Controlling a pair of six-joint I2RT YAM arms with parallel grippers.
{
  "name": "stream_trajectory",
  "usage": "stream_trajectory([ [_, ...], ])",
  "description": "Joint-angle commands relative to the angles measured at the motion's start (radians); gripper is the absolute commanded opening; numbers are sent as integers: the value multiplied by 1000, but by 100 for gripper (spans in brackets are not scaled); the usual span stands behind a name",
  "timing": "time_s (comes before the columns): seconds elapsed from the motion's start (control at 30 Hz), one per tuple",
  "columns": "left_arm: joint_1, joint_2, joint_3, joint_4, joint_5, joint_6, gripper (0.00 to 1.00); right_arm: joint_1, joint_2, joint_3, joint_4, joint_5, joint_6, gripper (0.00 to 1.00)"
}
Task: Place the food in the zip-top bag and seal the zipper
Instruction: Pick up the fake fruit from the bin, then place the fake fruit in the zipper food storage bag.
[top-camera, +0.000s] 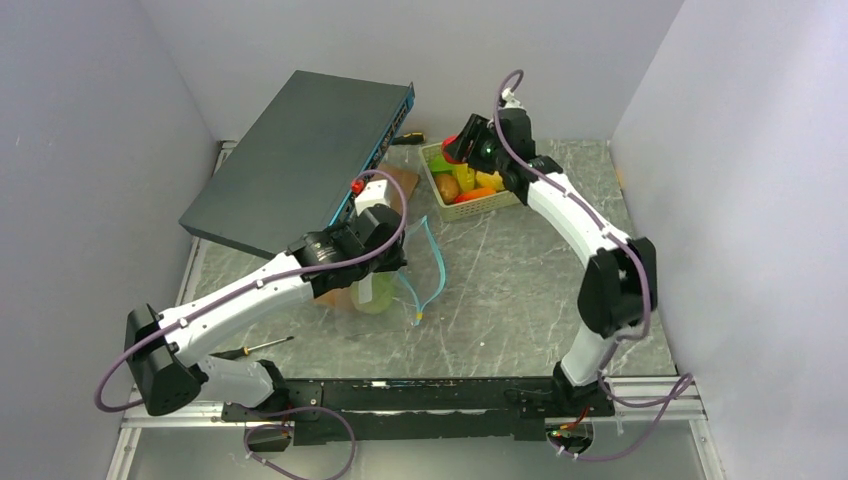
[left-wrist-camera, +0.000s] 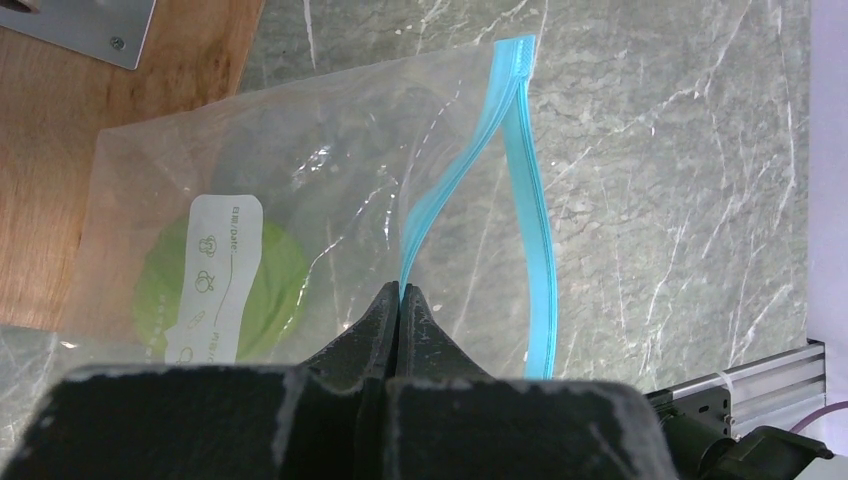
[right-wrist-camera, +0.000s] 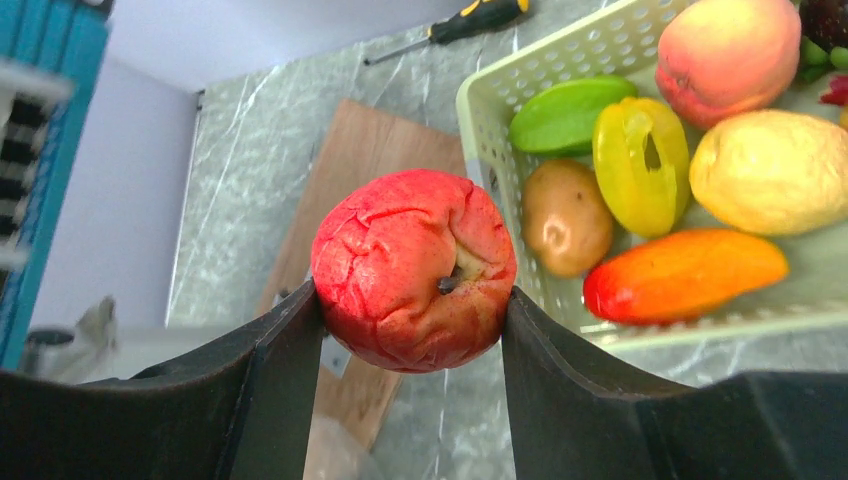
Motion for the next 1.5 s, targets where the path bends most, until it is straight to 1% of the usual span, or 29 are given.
stream_trajectory([
  [0.0,9,-61,-40,65,14,10,0,61,-156,-106,-71,66,-99,5],
  [0.13,11,-93,-88,90,13,2,0,163,-307,-189,-124,154,-178,5],
  [0.23,16,-105,-99,92,12,-3,0,247,-426,-278,-114,197,-215,4],
  [0.33,18,-116,-101,92,10,-8,0,317,-539,-383,-81,181,-228,4],
  [0.4,18,-124,-110,106,6,-13,0,345,-596,-449,-51,141,-233,4],
  [0.47,20,-121,-115,118,11,-4,0,376,-658,-526,15,71,-270,4],
  [0.53,20,-103,-95,95,8,1,0,404,-720,-609,84,46,-315,5],
  [0.63,20,-84,-63,63,7,-5,0,414,-759,-664,111,39,-328,6],
  [0.73,20,-89,-75,79,17,-17,0,422,-773,-693,151,3,-340,10],
  [0.9,20,-88,-62,67,21,-27,0,445,-704,-678,159,-21,-332,17],
  [1.03,20,-91,-42,57,33,-18,0,487,-647,-657,160,10,-322,24],
  [1.23,18,-100,-42,67,58,-14,0,518,-586,-635,159,114,-297,43],
  [1.3,17,-98,-42,67,76,-18,0,520,-567,-631,159,153,-274,52],
  [1.33,15,-97,-44,67,83,-21,0,520,-553,-630,166,165,-262,59],
  [1.4,11,-100,-55,77,84,-24,0,520,-532,-627,175,180,-246,70],
  [1.47,9,-102,-57,75,83,-24,0,520,-510,-608,162,187,-233,78],
])
